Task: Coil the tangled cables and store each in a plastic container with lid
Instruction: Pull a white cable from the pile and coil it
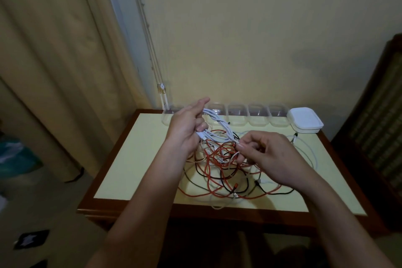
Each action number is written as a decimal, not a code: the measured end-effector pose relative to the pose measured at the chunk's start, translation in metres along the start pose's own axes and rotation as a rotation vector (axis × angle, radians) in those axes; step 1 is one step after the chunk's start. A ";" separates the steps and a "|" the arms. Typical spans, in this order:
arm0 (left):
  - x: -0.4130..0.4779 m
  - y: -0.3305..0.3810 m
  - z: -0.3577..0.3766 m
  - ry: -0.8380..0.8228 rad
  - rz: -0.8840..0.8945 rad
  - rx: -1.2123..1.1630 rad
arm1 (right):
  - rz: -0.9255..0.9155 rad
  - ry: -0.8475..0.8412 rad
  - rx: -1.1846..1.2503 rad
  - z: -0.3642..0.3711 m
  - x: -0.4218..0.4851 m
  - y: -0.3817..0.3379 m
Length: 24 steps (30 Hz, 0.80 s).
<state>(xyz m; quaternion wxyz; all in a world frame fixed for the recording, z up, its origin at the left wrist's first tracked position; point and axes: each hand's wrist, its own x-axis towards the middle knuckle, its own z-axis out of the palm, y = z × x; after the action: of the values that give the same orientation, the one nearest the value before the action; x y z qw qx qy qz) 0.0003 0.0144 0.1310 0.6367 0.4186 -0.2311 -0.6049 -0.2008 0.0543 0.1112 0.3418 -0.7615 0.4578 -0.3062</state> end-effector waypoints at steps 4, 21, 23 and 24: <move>-0.005 0.000 0.005 -0.006 -0.090 -0.116 | -0.012 0.004 0.004 -0.014 -0.003 0.006; -0.018 -0.023 0.025 -0.282 -0.062 -0.024 | 0.113 0.231 0.563 -0.012 0.006 0.000; -0.019 -0.024 0.023 -0.308 -0.068 0.042 | 0.094 0.220 0.523 -0.011 0.008 0.001; -0.019 -0.024 0.022 -0.313 -0.072 0.069 | 0.099 0.238 0.522 -0.010 0.009 0.003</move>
<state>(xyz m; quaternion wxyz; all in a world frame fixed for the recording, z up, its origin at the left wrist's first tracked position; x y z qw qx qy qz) -0.0340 0.0289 0.1272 0.5561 0.3488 -0.3330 -0.6769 -0.2070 0.0428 0.1160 0.4846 -0.5832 0.4370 -0.4839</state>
